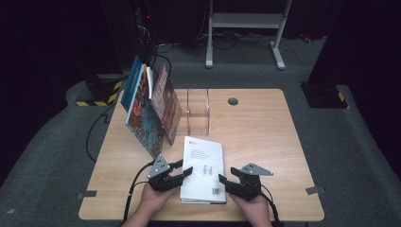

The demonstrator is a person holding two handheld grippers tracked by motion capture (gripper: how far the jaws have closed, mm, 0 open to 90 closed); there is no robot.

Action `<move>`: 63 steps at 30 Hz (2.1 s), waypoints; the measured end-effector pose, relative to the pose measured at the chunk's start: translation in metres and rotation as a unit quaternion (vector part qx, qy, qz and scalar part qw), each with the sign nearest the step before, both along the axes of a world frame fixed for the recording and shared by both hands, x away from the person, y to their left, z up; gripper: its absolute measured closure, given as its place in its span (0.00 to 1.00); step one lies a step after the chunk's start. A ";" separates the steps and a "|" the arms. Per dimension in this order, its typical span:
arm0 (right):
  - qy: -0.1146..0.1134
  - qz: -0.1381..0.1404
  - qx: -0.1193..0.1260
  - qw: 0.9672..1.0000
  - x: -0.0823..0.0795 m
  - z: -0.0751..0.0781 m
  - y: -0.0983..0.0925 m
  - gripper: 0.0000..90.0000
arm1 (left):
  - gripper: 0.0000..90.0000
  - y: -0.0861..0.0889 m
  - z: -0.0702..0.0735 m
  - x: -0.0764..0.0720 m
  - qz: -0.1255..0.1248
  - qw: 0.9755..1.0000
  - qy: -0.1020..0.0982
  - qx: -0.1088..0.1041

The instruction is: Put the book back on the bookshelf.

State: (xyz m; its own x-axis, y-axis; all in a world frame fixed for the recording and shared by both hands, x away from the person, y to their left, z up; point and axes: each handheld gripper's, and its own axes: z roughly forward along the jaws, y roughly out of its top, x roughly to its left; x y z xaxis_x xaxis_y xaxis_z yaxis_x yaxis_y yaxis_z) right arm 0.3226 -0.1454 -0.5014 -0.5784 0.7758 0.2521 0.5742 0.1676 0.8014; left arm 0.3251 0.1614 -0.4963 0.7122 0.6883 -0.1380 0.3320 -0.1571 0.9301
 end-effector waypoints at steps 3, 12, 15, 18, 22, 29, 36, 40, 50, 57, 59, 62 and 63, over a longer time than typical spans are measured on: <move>0.005 0.004 0.002 1.000 0.004 -0.002 0.002 0.40 | 0.60 0.000 0.002 -0.001 -0.003 1.000 -0.011 0.000; 0.016 0.012 0.014 1.000 0.012 -0.004 0.004 0.38 | 0.61 -0.001 0.005 -0.003 -0.006 1.000 -0.015 0.004; 0.015 0.012 0.012 1.000 0.012 -0.004 0.005 0.38 | 0.61 0.000 0.006 0.000 -0.010 1.000 0.013 0.007; 0.019 0.011 0.007 1.000 0.011 -0.005 0.006 0.38 | 0.61 0.006 0.004 0.005 -0.026 0.998 0.053 0.005; 0.019 0.010 0.005 1.000 0.011 -0.005 0.006 0.38 | 0.61 0.006 0.003 0.007 -0.026 0.998 0.064 -0.004; 0.015 0.009 -0.007 1.000 0.010 -0.004 0.007 0.38 | 0.60 0.005 0.002 0.006 -0.011 0.997 0.070 -0.011; 0.009 0.001 -0.020 1.000 0.003 -0.003 0.007 0.38 | 0.57 0.007 -0.006 0.006 0.004 0.996 0.084 -0.020; -0.010 -0.008 -0.025 1.000 0.001 -0.001 0.002 0.42 | 0.53 0.005 -0.006 0.003 0.032 0.998 0.056 0.008; -0.027 -0.055 -0.087 0.994 -0.007 -0.001 -0.009 0.64 | 0.79 0.005 -0.015 -0.007 0.113 0.988 0.048 0.094; -0.005 -0.038 -0.104 0.994 -0.005 -0.010 -0.001 0.64 | 0.97 -0.001 -0.019 -0.007 0.110 0.987 0.066 0.102; -0.001 -0.033 -0.109 0.994 -0.004 -0.012 0.003 0.66 | 1.00 -0.001 -0.020 -0.007 0.108 0.987 0.076 0.090; 0.006 -0.032 -0.103 0.994 -0.002 -0.011 0.001 0.65 | 1.00 0.000 -0.021 -0.006 0.106 0.988 0.085 0.076; 0.006 -0.032 -0.103 0.994 -0.001 -0.010 0.000 0.67 | 1.00 -0.002 -0.021 -0.007 0.104 0.988 0.087 0.073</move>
